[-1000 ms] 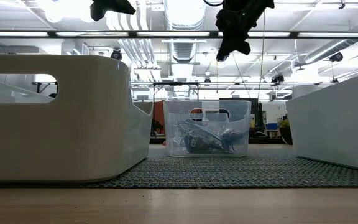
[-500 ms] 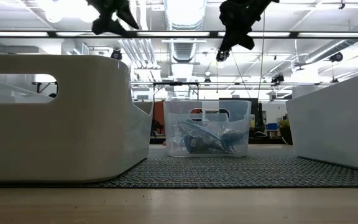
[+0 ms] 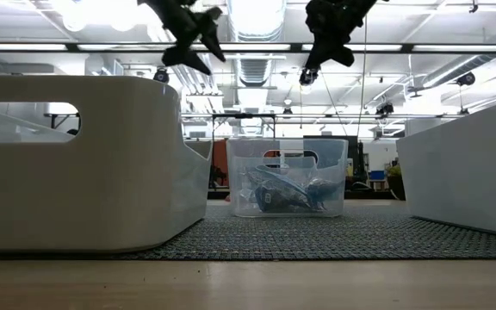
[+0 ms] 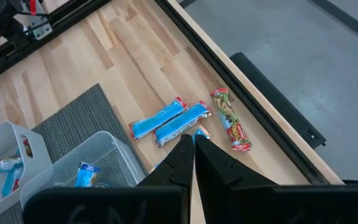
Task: Pick and place Granola Bars by type
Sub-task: Put the red granola bar into the gray bin
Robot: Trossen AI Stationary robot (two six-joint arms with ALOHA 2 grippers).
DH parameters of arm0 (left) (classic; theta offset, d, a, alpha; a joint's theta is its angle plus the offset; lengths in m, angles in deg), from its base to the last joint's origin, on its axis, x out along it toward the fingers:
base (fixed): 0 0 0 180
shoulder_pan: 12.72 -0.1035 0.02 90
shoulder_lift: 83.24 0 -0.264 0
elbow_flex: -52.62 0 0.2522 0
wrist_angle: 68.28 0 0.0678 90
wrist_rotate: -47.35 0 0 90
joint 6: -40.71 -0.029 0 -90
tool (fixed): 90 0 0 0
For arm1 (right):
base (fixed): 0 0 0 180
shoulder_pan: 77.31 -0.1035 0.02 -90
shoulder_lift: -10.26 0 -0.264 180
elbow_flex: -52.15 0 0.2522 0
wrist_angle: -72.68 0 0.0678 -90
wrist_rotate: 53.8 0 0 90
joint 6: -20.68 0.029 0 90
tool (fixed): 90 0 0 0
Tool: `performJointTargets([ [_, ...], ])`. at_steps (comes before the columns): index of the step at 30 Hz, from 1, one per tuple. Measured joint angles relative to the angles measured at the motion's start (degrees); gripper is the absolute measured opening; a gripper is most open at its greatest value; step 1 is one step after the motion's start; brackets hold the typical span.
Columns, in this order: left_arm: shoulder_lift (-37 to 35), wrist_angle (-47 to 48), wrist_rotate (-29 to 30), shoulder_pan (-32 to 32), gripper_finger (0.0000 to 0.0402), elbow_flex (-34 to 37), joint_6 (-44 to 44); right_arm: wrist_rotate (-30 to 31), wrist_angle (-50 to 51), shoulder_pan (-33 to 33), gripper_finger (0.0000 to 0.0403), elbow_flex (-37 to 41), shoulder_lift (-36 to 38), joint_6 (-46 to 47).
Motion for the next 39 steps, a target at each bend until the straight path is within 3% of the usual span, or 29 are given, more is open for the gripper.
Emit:
performJointTargets([
  [8,7.3,1.8,-0.2,0.2,0.0254,-4.6,6.7,0.1,0.0,0.2,0.0008,0.0,0.0,-0.5],
  [24,15.8,7.3,-0.2,6.0,0.0254,-3.8,17.1,0.2,2.8,1.0,0.0008,0.0,0.0,-1.7],
  [39,21.0,7.2,1.0,10.9,0.0254,-3.8,18.0,0.2,11.2,1.2,0.0009,0.0,0.4,-4.5],
])
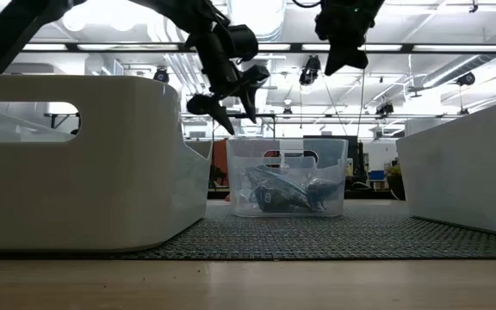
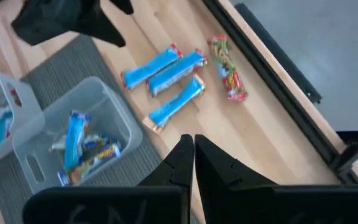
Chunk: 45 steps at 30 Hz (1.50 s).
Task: Pick and place Granola Bars by type
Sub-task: Put the red granola bar into the gray bin
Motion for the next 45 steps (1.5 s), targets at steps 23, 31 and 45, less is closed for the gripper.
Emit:
performJointTargets([
  [23,3.6,-2.3,1.5,0.7,0.0254,0.8,1.2,-5.0,7.9,0.0,0.0008,0.0,21.6,-1.8],
  [31,3.8,-4.1,3.6,1.9,0.0254,4.4,5.5,-4.7,11.7,0.0,0.0008,0.0,23.6,-1.7],
  [45,3.8,-9.5,6.3,2.2,0.0254,11.3,11.5,-4.5,11.7,0.0,0.0008,0.0,22.5,-3.2],
])
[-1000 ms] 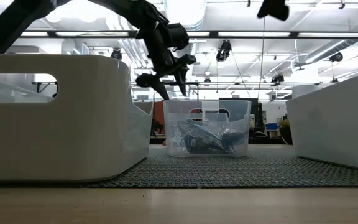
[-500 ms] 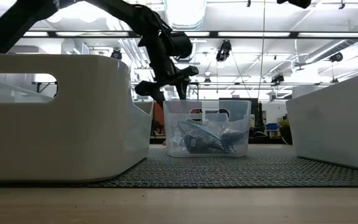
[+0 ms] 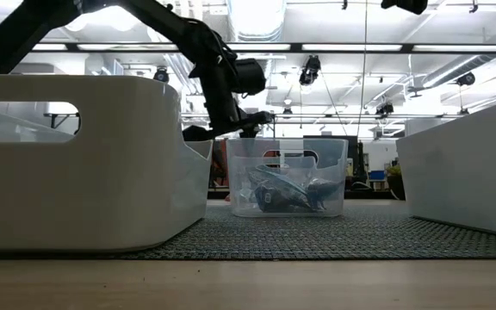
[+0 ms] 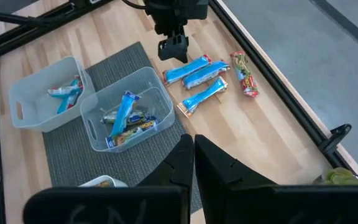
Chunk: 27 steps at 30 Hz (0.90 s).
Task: Pick and place Granola Bars by type
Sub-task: Put the red granola bar into the gray bin
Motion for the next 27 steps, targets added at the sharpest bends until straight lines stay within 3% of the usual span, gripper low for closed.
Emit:
performJointTargets([
  [4,0.0,-0.1,3.0,0.5,0.0254,0.0,0.7,0.0,0.1,0.0,0.0008,0.0,0.0,0.1],
  [27,3.9,-2.0,4.6,1.2,0.0254,0.0,2.0,0.5,0.4,0.0,0.0008,0.0,0.0,1.0],
])
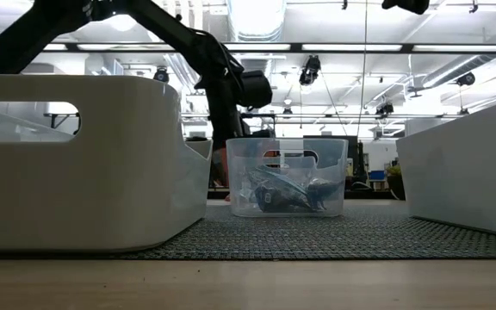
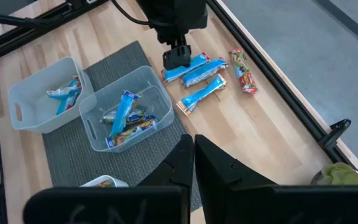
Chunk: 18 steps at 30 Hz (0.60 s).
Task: Pick and place Granola Bars by type
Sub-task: Put the red granola bar into the gray bin
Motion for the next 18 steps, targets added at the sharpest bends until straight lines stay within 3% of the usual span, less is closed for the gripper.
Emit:
performJointTargets([
  [18,0.0,-1.6,2.1,0.1,0.0254,0.0,-0.9,2.0,-0.1,0.0,0.0008,0.0,0.0,0.0],
])
